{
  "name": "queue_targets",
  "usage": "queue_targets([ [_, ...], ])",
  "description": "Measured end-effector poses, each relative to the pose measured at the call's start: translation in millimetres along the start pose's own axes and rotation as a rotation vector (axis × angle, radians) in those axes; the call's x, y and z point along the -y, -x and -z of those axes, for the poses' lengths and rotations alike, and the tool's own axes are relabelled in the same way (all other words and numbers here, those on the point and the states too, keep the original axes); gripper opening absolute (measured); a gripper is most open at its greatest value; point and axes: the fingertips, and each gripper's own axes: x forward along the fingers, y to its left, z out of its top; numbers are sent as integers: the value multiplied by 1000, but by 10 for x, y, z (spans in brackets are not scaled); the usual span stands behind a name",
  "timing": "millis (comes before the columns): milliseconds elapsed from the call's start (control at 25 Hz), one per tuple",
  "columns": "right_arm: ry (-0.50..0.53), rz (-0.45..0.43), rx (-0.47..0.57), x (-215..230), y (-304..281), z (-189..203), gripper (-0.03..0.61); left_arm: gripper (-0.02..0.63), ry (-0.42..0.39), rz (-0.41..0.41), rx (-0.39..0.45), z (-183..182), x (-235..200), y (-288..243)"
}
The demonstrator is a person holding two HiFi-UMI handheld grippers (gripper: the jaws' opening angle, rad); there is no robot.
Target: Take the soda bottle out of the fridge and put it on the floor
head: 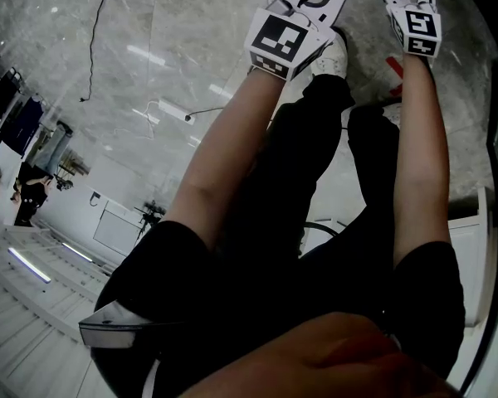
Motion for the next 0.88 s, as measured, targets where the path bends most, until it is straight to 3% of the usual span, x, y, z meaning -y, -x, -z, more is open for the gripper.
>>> queue_targets([
  [240,25,-57,-59,-184,110,64,318,1,4,-1,-9,-59,63,46],
  [440,38,-91,-50,-275,249,-146,318,2,8,-9,-2,-271,165,121],
  [720,43,-81,5,-343,810,-765,318,1,-10,-11,14,-837,446,448],
  [880,34,-39,75,-230,1394,-1403,318,0,-44,2,40,-1368,697,600],
])
